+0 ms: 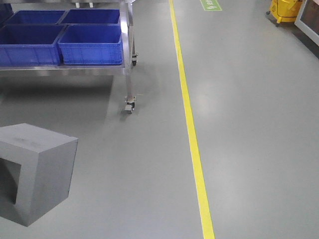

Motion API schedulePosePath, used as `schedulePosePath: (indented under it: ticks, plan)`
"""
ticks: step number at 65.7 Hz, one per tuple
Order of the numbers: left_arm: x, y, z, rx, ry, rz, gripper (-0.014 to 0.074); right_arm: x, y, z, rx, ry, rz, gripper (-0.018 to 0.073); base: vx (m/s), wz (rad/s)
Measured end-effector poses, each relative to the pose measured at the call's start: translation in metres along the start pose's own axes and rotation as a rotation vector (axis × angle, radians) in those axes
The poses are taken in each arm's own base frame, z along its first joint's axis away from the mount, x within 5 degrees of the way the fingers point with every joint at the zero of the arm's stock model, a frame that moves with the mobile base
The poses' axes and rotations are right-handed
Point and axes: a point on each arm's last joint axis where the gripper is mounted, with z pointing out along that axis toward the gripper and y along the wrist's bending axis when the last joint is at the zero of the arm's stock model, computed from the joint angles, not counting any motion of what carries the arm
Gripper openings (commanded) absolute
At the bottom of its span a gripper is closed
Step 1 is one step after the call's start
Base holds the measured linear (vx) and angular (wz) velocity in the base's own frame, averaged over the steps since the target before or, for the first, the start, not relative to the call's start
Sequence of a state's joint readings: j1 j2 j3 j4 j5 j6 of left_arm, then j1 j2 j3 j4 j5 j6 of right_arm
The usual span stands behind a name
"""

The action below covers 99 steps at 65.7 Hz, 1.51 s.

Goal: Sort gray base to blue bin
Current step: 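Hold the gray block in the left gripper while turning away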

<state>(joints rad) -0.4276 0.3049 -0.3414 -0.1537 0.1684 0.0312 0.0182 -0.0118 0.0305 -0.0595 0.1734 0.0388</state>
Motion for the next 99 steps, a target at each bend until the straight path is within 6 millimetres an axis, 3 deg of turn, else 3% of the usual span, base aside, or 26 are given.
schedulePosePath:
  ticks: [99]
  plan:
    - [0.0,0.0,0.0,0.0,0.0,0.0,-0.0006,0.0,0.0,0.0,0.0,0.0,0.0,-0.0009,0.39,0.09]
